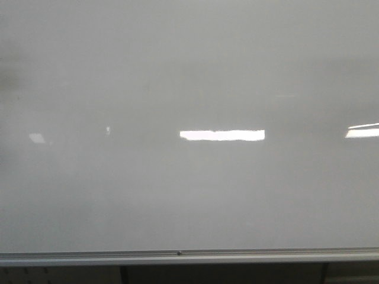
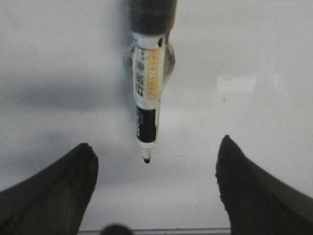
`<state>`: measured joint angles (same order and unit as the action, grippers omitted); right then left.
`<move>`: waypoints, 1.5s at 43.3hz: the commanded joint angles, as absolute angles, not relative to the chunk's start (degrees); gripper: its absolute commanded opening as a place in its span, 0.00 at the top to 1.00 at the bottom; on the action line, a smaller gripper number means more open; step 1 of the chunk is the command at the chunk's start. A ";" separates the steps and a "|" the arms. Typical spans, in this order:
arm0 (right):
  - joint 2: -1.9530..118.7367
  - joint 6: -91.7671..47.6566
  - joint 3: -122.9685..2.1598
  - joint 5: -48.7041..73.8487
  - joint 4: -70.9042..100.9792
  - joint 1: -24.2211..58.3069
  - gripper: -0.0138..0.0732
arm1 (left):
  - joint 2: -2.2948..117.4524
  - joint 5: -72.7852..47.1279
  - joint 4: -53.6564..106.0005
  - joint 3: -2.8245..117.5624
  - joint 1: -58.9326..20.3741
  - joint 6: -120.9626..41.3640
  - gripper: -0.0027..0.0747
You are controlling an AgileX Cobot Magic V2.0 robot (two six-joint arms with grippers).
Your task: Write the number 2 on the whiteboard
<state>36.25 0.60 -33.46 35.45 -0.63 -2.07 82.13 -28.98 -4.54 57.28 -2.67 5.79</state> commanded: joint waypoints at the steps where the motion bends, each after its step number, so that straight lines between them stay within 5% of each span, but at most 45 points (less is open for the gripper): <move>1: 36.64 0.00 -35.37 31.77 -0.85 -2.13 0.12 | 82.38 -23.05 -4.92 59.32 -2.54 6.49 0.33; 27: 36.64 0.00 -35.37 31.77 -0.85 -2.13 0.12 | 90.22 -15.78 -4.92 60.28 -2.54 6.49 0.34; 51: 36.64 0.00 -35.37 32.17 -0.85 -2.13 0.12 | 91.50 -17.52 -5.10 61.73 -2.54 6.49 0.86; 65: 36.69 -0.44 -36.70 35.06 1.44 -2.13 0.12 | 86.10 -30.03 -7.00 63.55 -2.65 1.51 0.90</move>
